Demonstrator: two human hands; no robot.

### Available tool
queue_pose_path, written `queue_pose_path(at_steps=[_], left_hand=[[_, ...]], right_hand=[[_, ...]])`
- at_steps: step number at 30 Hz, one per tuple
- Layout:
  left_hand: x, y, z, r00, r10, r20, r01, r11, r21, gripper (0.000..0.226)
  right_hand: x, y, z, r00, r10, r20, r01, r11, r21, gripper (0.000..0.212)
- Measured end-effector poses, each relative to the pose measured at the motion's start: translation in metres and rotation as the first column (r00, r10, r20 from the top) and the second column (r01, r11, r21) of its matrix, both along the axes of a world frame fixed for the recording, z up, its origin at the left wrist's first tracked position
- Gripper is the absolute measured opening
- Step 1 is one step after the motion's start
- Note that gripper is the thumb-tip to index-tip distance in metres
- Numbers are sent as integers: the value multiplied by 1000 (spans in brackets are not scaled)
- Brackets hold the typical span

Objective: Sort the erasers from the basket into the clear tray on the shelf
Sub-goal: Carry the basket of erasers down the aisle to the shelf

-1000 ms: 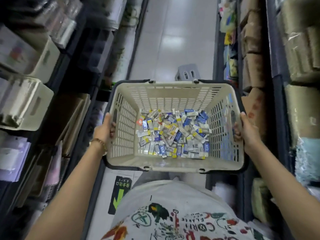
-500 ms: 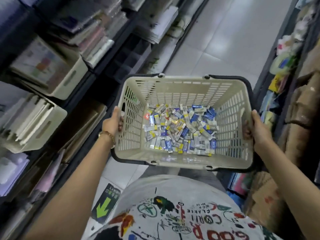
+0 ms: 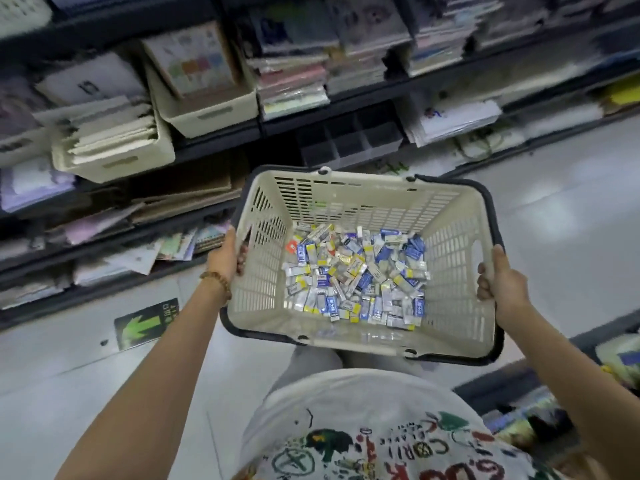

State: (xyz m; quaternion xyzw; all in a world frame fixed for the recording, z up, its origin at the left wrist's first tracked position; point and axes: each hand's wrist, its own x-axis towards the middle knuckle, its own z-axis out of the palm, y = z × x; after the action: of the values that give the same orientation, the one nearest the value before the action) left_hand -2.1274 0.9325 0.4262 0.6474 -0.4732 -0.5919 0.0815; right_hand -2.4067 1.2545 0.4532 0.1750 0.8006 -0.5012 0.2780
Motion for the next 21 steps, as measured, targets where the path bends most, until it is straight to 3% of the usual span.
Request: queue_pose_path(at_steps=[14,21], left_hand=[[20,4,-30,953,304,-15,-303,952,46,55],[-8,39,-57,863,505,-17,-505,863,6,47]], right_hand=[[-59,-79,-16,969,243,43,-244,970,12,49],[-126,-123,-46,877,467,115,-470,883,-2,46]])
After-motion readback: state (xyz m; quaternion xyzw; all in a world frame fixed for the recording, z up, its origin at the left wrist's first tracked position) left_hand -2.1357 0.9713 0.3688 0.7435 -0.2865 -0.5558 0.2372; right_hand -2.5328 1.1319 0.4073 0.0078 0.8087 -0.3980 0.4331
